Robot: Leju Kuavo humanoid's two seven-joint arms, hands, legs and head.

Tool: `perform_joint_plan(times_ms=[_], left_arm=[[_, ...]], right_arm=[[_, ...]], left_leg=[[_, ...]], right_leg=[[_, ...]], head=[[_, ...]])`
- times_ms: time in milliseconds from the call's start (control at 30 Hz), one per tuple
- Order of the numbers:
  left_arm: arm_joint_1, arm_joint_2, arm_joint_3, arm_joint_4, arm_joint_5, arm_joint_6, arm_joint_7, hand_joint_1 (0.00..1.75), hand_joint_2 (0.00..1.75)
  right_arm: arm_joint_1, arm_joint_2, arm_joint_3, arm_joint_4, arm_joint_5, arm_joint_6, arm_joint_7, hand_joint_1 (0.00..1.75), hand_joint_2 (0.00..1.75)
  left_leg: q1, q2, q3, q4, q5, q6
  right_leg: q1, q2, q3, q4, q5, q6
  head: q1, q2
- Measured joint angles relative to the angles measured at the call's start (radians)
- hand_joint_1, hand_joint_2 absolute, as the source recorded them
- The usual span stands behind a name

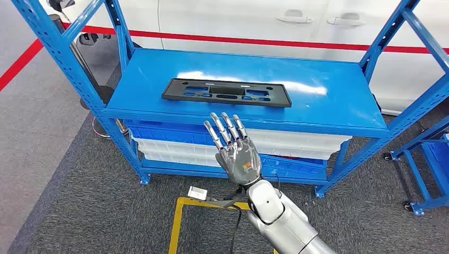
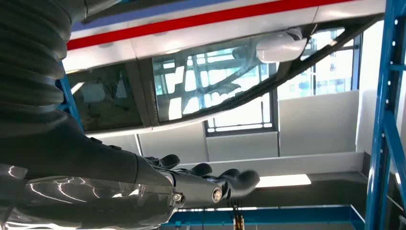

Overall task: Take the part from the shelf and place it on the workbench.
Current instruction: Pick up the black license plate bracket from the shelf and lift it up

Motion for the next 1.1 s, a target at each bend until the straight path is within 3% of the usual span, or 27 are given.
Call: perform_joint_plan(times_ms=[67, 100, 167, 200, 233, 267, 333, 367, 433, 467, 533, 567, 600, 633, 667, 733, 767, 867, 933, 1033, 1067, 1100], left_arm=[[0.001, 0.0, 0.001, 0.0, 0.0, 0.0, 0.0, 0.0, 0.0], [0.002, 0.0, 0.002, 0.0, 0.0, -0.001, 0.0, 0.0, 0.0], [0.003, -0.003, 0.003, 0.0, -0.001, -0.003, -0.001, 0.0, 0.0], [0.003, -0.005, 0.004, 0.001, -0.002, -0.004, -0.001, 0.0, 0.0], [0.001, -0.007, 0.004, 0.001, -0.003, -0.005, -0.002, 0.0, 0.0], [0.0, -0.008, 0.004, 0.002, -0.006, -0.005, -0.002, 0.0, 0.0], [-0.003, -0.008, 0.004, 0.002, -0.011, -0.006, -0.003, 0.0, 0.0], [-0.003, -0.008, 0.004, 0.002, -0.013, -0.006, -0.003, 0.0, 0.0], [-0.005, -0.007, 0.005, 0.002, -0.015, -0.005, -0.004, 0.0, 0.0], [-0.005, -0.008, 0.005, 0.002, -0.015, -0.005, -0.004, 0.0, 0.0], [-0.004, -0.008, 0.007, 0.002, -0.016, -0.005, -0.004, 0.0, 0.0], [-0.002, -0.007, 0.008, 0.002, -0.017, -0.005, -0.003, 0.0, 0.0], [0.001, -0.007, 0.009, 0.002, -0.018, -0.006, -0.002, 0.0, 0.0], [0.004, -0.007, 0.01, 0.002, -0.02, -0.006, 0.0, 0.0, 0.0], [0.009, -0.007, 0.012, 0.002, -0.021, -0.006, 0.003, 0.0, 0.0], [0.013, -0.007, 0.016, 0.004, -0.021, -0.009, 0.009, 0.0, 0.0], [0.013, -0.007, 0.019, 0.005, -0.021, -0.01, 0.011, 0.0, 0.0], [0.003, -0.007, 0.023, 0.006, -0.021, -0.011, 0.011, 0.0, 0.0], [-0.001, -0.008, 0.024, 0.006, -0.021, -0.01, 0.008, 0.0, 0.0], [-0.005, -0.009, 0.029, 0.006, -0.023, -0.006, 0.003, 0.0, 0.0], [-0.005, -0.009, 0.031, 0.006, -0.025, -0.004, 0.001, 0.0, 0.0], [-0.005, -0.009, 0.034, 0.006, -0.027, -0.003, -0.001, 0.0, 0.0]], right_arm=[[0.004, 0.0, -0.001, 0.0, 0.0, 0.0, -0.001, 0.0, 1.75], [0.008, 0.0, -0.002, 0.0, 0.0, 0.0, -0.002, 0.0, 1.75], [0.01, 0.0, -0.006, 0.0, 0.0, 0.0, -0.003, 0.0, 1.75], [0.01, 0.0, -0.007, 0.001, 0.0, 0.0, -0.003, 0.0, 1.75], [0.011, 0.0, -0.009, 0.001, 0.0, 0.0, -0.001, 0.0, 1.75], [0.011, 0.0, -0.009, 0.0, 0.0, 0.0, 0.002, 0.0, 1.75], [0.007, 0.001, -0.009, -0.003, 0.0, 0.0, 0.013, 0.0, 1.75], [0.005, 0.001, -0.009, -0.004, 0.0, 0.0, 0.017, 0.0, 1.75], [0.004, 0.002, -0.009, -0.005, 0.0, -0.001, 0.021, 0.0, 1.75], [0.005, 0.004, -0.009, -0.005, 0.0, -0.001, 0.02, 0.0, 1.75], [0.011, 0.008, -0.009, -0.005, 0.0, -0.001, 0.013, 0.0, 1.75], [0.016, 0.009, -0.009, -0.005, 0.0, -0.001, 0.009, 0.0, 1.75], [0.02, 0.01, -0.009, -0.004, 0.0, -0.001, 0.005, 0.0, 1.75], [0.024, 0.012, -0.009, -0.003, 0.0, -0.001, 0.0, 0.0, 1.75], [0.027, 0.013, -0.009, -0.001, -0.001, -0.001, -0.007, 0.0, 1.75], [0.034, 0.02, -0.009, 0.004, -0.012, -0.001, -0.033, 0.0, 1.75], [0.037, 0.025, -0.011, 0.007, -0.024, -0.001, -0.055, 0.0, 1.75], [0.04, 0.046, -0.025, 0.016, -0.068, -0.002, -0.121, 0.0, 1.75], [0.036, 0.058, -0.037, 0.031, -0.117, -0.002, -0.165, 0.0, 1.75], [0.032, 0.066, -0.048, 0.09, -0.228, 0.01, -0.227, 0.0, 1.75], [0.031, 0.069, -0.049, 0.113, -0.262, 0.021, -0.24, 0.0, 1.75], [0.029, 0.072, -0.049, 0.136, -0.291, 0.035, -0.25, 0.0, 1.75]], left_leg=[[-0.002, -0.001, 0.014, 0.0, -0.01, -0.001], [-0.004, -0.002, 0.028, 0.0, -0.021, -0.002], [-0.008, -0.002, 0.055, -0.001, -0.044, -0.005], [-0.009, -0.002, 0.066, -0.004, -0.055, -0.008], [-0.009, -0.002, 0.076, -0.011, -0.064, -0.013], [-0.01, -0.002, 0.089, -0.013, -0.064, -0.019], [-0.011, 0.002, 0.103, 0.005, -0.048, -0.032], [-0.012, 0.004, 0.096, 0.043, -0.03, -0.038], [-0.008, 0.006, 0.035, 0.152, -0.02, -0.051], [-0.005, 0.006, -0.007, 0.204, -0.038, -0.057], [0.003, 0.006, -0.082, 0.255, -0.124, -0.066], [0.006, 0.006, -0.106, 0.248, -0.163, -0.07], [0.009, 0.006, -0.12, 0.221, -0.178, -0.073], [0.011, 0.007, -0.128, 0.174, -0.151, -0.074], [0.013, 0.008, -0.133, 0.12, -0.074, -0.074], [0.011, 0.011, -0.14, 0.048, 0.074, -0.062], [0.008, 0.012, -0.142, 0.04, 0.113, -0.053], [0.006, 0.011, -0.135, 0.04, 0.105, -0.029], [0.009, 0.01, -0.123, 0.029, 0.098, -0.018], [0.009, 0.008, -0.112, 0.024, 0.087, -0.01], [0.008, 0.006, -0.108, 0.024, 0.082, -0.01], [0.008, 0.005, -0.101, 0.024, 0.078, -0.011]], right_leg=[[0.001, 0.0, -0.003, -0.029, 0.025, -0.004], [0.004, 0.0, 0.001, -0.071, 0.057, -0.01], [0.015, 0.001, 0.034, -0.202, 0.154, -0.029], [0.022, 0.001, 0.048, -0.254, 0.185, -0.037], [0.027, 0.001, 0.059, -0.287, 0.202, -0.044], [0.029, 0.002, 0.069, -0.304, 0.201, -0.049], [0.025, 0.004, 0.106, -0.322, 0.185, -0.057], [0.021, 0.004, 0.129, -0.331, 0.175, -0.061], [0.014, 0.002, 0.171, -0.342, 0.153, -0.067], [0.013, 0.001, 0.187, -0.343, 0.14, -0.069], [0.01, 0.002, 0.22, -0.343, 0.111, -0.068], [0.008, 0.004, 0.239, -0.343, 0.096, -0.065], [0.006, 0.006, 0.259, -0.342, 0.081, -0.062], [0.004, 0.009, 0.28, -0.34, 0.063, -0.057], [0.003, 0.009, 0.296, -0.337, 0.045, -0.052], [0.004, 0.013, 0.316, -0.322, 0.011, -0.039], [0.005, 0.013, 0.319, -0.318, -0.001, -0.032], [0.002, 0.011, 0.327, -0.316, -0.025, -0.012], [-0.001, 0.007, 0.294, -0.25, -0.057, -0.004], [-0.001, 0.005, 0.16, -0.059, -0.11, 0.003], [-0.001, 0.005, 0.126, -0.029, -0.1, 0.003], [-0.001, 0.005, 0.11, -0.034, -0.071, 0.001]], head=[[0.0, 0.0], [0.0, 0.0], [-0.001, 0.0], [-0.001, 0.0], [0.0, 0.0], [-0.001, 0.0], [0.0, 0.0], [-0.002, 0.0], [-0.009, 0.0], [-0.013, 0.0], [-0.014, 0.0], [-0.015, 0.0], [-0.015, 0.0], [-0.015, 0.0], [-0.015, 0.0], [-0.017, 0.0], [-0.016, 0.0], [-0.013, 0.0], [-0.012, 0.0], [-0.009, 0.0], [-0.009, 0.0], [-0.008, 0.0]])
